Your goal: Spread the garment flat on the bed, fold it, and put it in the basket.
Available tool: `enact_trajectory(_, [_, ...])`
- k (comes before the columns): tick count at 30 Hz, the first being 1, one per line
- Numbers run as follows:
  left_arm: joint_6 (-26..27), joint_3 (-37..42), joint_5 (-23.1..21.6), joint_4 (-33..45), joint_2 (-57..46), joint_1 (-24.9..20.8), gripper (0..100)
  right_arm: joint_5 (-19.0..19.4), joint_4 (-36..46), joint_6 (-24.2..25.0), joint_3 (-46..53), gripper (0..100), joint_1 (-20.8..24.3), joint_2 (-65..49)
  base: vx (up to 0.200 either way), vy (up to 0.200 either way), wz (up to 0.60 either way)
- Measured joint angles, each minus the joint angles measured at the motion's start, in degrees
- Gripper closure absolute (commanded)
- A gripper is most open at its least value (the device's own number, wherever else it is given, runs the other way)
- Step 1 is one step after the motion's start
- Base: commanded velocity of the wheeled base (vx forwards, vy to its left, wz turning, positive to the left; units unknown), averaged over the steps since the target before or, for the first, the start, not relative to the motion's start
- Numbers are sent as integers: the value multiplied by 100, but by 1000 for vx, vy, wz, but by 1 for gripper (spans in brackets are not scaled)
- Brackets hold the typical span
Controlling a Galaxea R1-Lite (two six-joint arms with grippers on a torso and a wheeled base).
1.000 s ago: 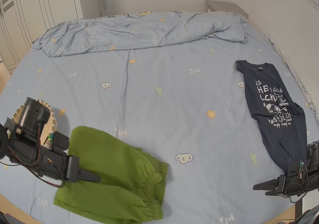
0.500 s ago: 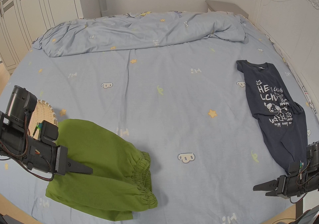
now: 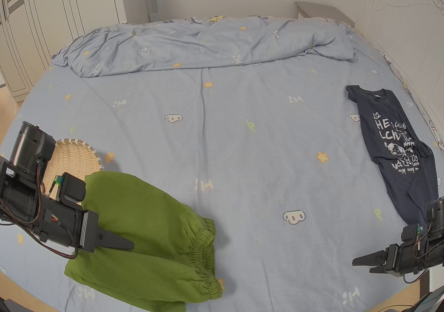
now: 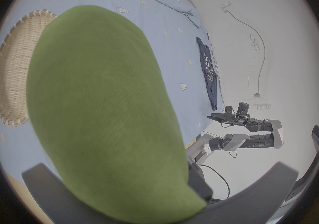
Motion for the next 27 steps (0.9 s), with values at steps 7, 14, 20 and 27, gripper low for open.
enact_trajectory(7, [0, 33, 0, -2, -7, -94, 100, 0, -1, 0, -7, 0, 0, -9, 0, 200, 0])
enact_trajectory(14, [117, 104, 22, -5, -61, -407, 100, -4, 0, 9, -11, 0, 0, -22, 0, 29, 0])
enact_trajectory(20, [541, 29, 794, 1, -63, -887, 100, -6, 2, 13, -18, 0, 0, -37, 0, 0, 0])
enact_trajectory(27, [1703, -235, 2160, -2, -44, -1091, 100, -11, -4, 11, -27, 0, -1, -37, 0, 0, 0])
